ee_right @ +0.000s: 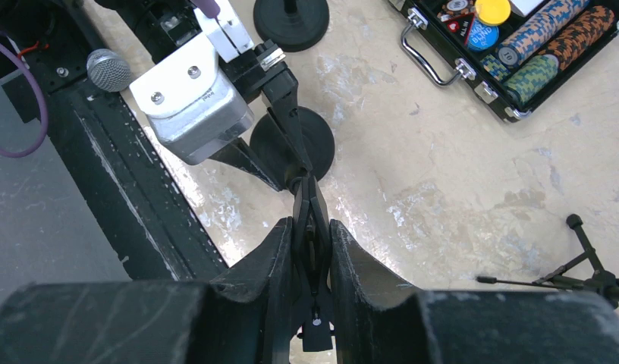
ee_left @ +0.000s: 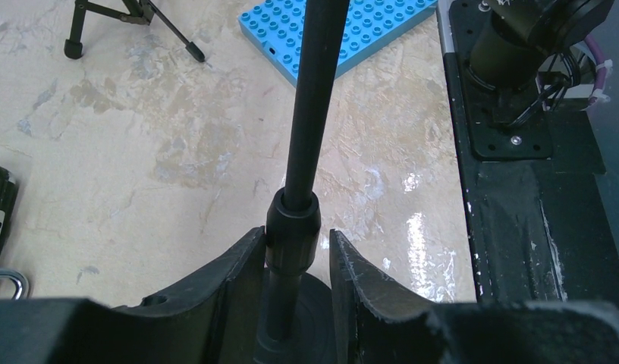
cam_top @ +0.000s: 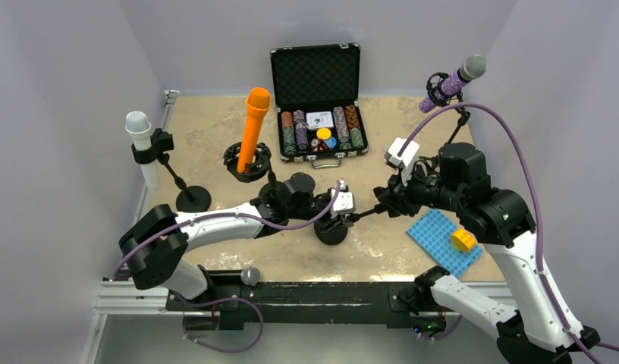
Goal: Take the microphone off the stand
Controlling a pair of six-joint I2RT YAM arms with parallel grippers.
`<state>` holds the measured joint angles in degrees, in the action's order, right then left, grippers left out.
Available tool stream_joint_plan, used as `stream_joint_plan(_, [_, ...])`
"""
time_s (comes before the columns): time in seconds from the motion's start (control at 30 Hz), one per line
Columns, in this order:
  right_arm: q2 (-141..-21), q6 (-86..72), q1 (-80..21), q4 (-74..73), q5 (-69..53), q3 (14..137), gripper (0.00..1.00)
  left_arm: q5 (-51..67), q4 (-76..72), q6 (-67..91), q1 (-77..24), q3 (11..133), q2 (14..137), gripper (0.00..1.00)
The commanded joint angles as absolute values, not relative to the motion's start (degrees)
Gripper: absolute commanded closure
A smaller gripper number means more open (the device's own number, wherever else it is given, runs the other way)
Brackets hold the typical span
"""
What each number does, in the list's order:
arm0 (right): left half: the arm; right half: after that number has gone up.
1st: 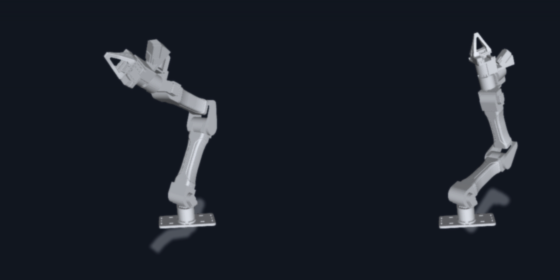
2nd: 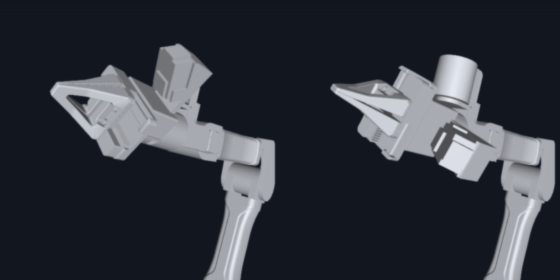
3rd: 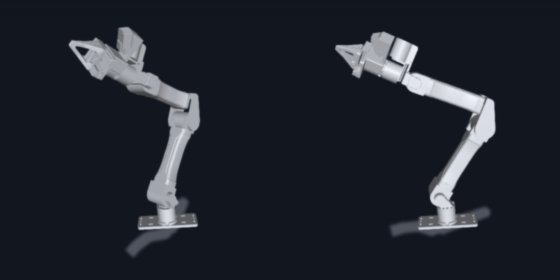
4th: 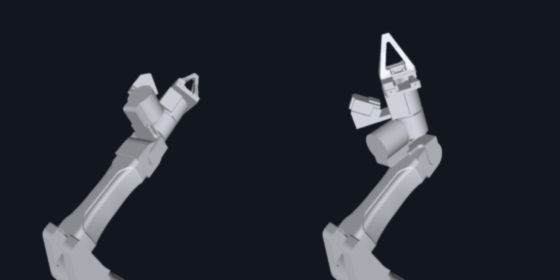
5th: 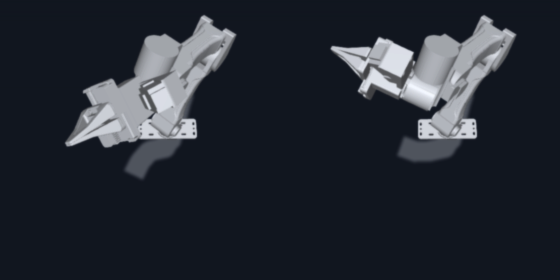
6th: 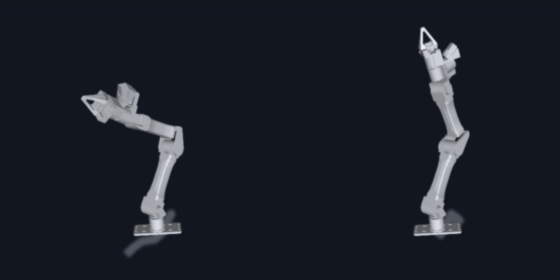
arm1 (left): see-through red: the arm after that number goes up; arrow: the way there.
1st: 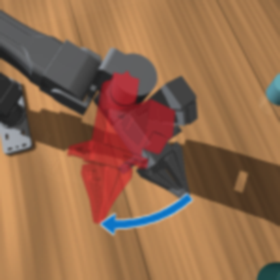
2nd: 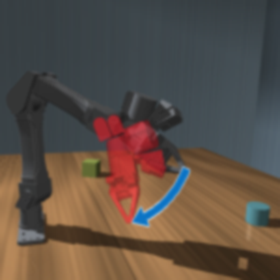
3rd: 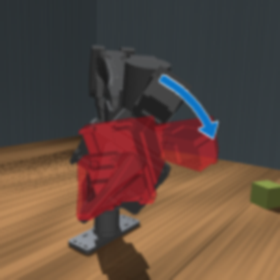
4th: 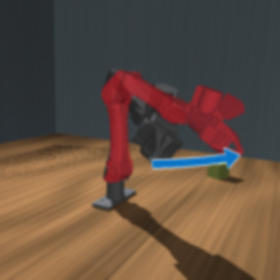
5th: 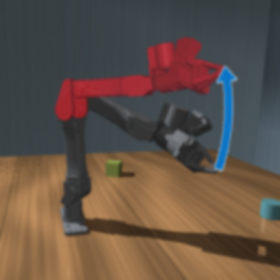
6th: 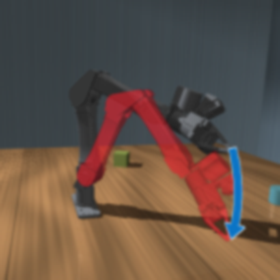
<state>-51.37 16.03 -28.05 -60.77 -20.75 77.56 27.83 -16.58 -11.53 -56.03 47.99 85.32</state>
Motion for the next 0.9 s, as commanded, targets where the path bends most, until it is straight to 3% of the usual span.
stream_joint_plan(0.0, [-52.58, 15.48, -27.69, -63.54, -21.15, 78.11, 1.0, 28.85, -19.45, -11.56, -56.51, 49.66, 86.35, 0.6])
stream_joint_plan(0.27, [-52.93, 15.45, -27.69, -63.44, -21.36, 78.31, 1.0, 28.4, -19.6, -12.61, -56.52, 50.63, 87.72, 0.61])
stream_joint_plan(0.67, [-52.82, 19.64, -27.67, -64.74, -21.71, 78.3, 1.0, 32.0, -16.8, -15.57, -55.68, 51.1, 84.76, 0.82])
stream_joint_plan(0.77, [-52.34, 23.25, -27.67, -65.36, -21.62, 78.44, 1.0, 35.13, -12.28, -16.9, -54.52, 51.52, 82.7, 0.91])
stream_joint_plan(0.8, [-52.26, 24.48, -27.68, -65.69, -21.76, 78.28, 1.0, 36.21, -10.58, -17.79, -54.11, 51.74, 82.28, 0.98])
stream_joint_plan(0.87, [-51.85, 27.79, -27.68, -66.43, -22.09, 77.83, 1.0, 38.1, -6.93, -20.32, -53.59, 52.39, 81.73, 1.0])
